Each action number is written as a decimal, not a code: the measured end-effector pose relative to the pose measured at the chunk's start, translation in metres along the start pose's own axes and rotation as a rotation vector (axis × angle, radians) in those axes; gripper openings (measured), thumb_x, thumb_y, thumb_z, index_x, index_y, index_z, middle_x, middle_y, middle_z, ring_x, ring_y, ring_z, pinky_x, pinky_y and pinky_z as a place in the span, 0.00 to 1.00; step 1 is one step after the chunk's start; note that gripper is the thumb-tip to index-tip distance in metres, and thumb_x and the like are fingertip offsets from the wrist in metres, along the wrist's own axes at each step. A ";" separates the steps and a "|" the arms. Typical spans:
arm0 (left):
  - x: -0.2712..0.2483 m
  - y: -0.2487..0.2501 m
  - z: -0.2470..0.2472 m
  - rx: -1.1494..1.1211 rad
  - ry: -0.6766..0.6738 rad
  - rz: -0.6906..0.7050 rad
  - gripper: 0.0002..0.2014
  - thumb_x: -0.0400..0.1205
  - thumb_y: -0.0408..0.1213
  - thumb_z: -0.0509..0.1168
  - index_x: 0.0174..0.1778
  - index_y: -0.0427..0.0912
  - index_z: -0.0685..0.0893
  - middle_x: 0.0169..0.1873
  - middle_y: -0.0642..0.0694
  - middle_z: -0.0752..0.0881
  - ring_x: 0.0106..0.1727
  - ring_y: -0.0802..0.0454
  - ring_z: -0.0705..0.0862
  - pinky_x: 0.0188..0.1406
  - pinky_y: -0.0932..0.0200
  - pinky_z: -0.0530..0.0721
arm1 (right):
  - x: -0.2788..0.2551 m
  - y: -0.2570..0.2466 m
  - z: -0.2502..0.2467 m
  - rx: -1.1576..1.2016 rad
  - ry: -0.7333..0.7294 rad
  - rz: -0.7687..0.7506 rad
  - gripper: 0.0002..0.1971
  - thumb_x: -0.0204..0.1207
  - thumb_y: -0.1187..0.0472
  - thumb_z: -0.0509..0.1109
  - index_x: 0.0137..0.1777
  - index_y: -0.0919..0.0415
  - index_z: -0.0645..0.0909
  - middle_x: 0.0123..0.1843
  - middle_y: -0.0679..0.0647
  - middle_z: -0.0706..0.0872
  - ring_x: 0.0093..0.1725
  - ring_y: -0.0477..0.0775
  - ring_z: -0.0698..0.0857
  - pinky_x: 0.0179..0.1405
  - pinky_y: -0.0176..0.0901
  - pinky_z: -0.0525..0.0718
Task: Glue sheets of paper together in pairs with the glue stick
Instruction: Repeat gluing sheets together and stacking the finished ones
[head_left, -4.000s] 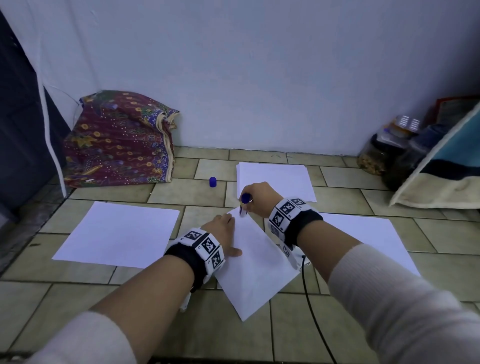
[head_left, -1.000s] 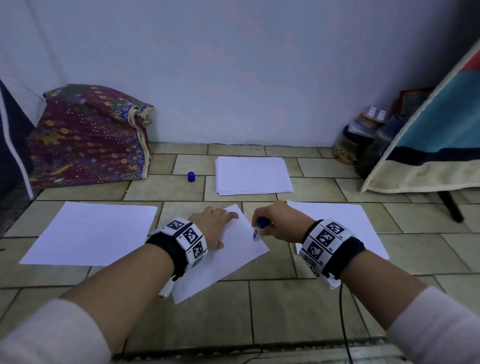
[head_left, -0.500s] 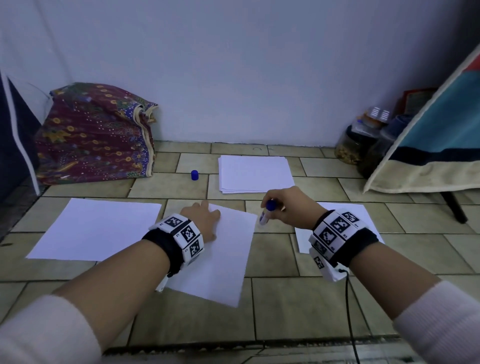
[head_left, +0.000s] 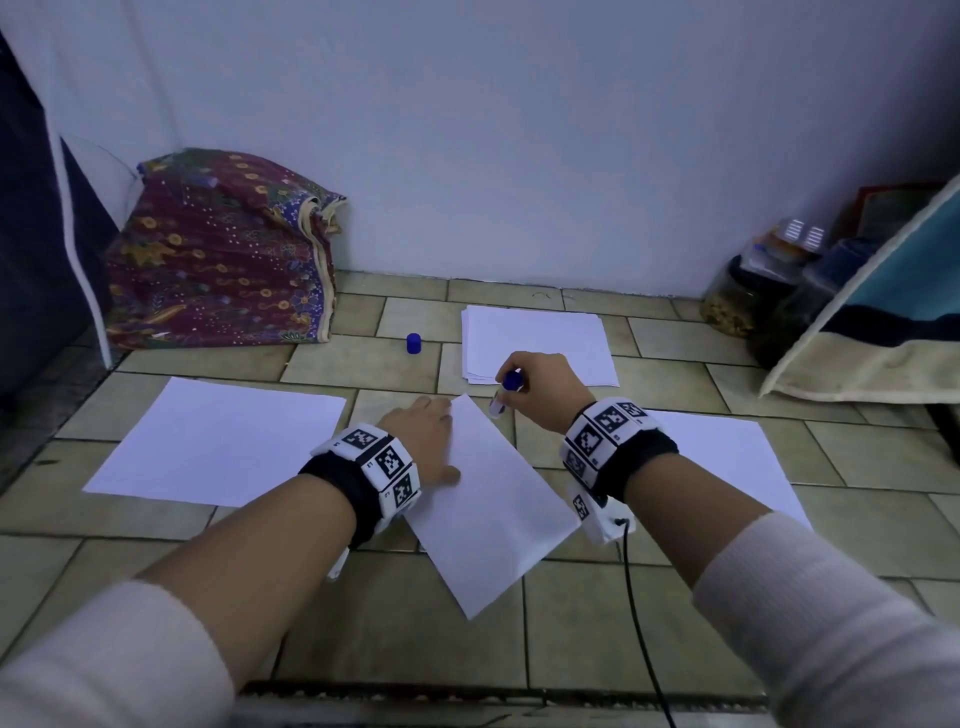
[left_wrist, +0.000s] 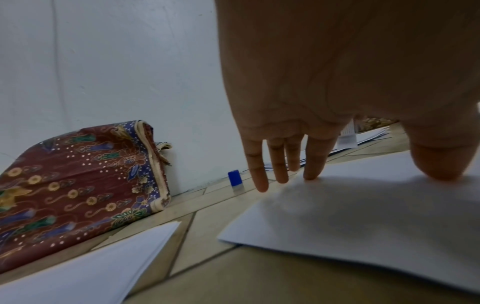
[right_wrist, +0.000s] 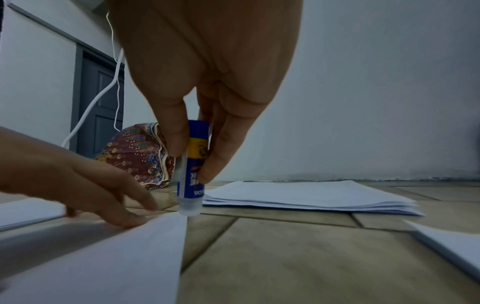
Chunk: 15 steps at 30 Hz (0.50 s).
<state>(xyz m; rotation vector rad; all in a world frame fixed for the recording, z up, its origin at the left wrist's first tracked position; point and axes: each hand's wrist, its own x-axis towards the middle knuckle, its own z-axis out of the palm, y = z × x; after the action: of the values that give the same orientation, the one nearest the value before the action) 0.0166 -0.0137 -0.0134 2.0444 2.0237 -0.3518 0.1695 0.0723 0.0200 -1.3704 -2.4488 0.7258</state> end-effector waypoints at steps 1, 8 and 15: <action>0.002 -0.001 0.001 -0.028 -0.013 -0.015 0.38 0.79 0.58 0.64 0.79 0.38 0.63 0.77 0.46 0.64 0.75 0.47 0.67 0.69 0.47 0.75 | 0.004 -0.003 0.002 0.006 -0.002 -0.006 0.08 0.75 0.63 0.71 0.54 0.61 0.83 0.50 0.56 0.85 0.43 0.50 0.78 0.33 0.30 0.72; 0.003 0.000 -0.004 -0.086 -0.042 -0.043 0.32 0.78 0.54 0.67 0.72 0.38 0.70 0.68 0.44 0.74 0.69 0.47 0.71 0.62 0.48 0.79 | 0.027 -0.027 0.018 -0.071 -0.079 -0.024 0.11 0.75 0.65 0.70 0.57 0.61 0.82 0.56 0.60 0.84 0.47 0.53 0.81 0.42 0.36 0.78; 0.001 0.000 -0.002 -0.069 -0.035 -0.055 0.33 0.78 0.54 0.66 0.74 0.38 0.69 0.71 0.46 0.72 0.71 0.48 0.69 0.60 0.50 0.78 | 0.032 -0.036 0.014 -0.246 -0.181 -0.066 0.12 0.75 0.68 0.70 0.58 0.65 0.82 0.58 0.61 0.84 0.56 0.60 0.83 0.50 0.44 0.83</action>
<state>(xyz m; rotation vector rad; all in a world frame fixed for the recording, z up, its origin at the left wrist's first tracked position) 0.0168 -0.0119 -0.0123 1.9318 2.0457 -0.3217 0.1209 0.0793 0.0264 -1.3512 -2.7899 0.5707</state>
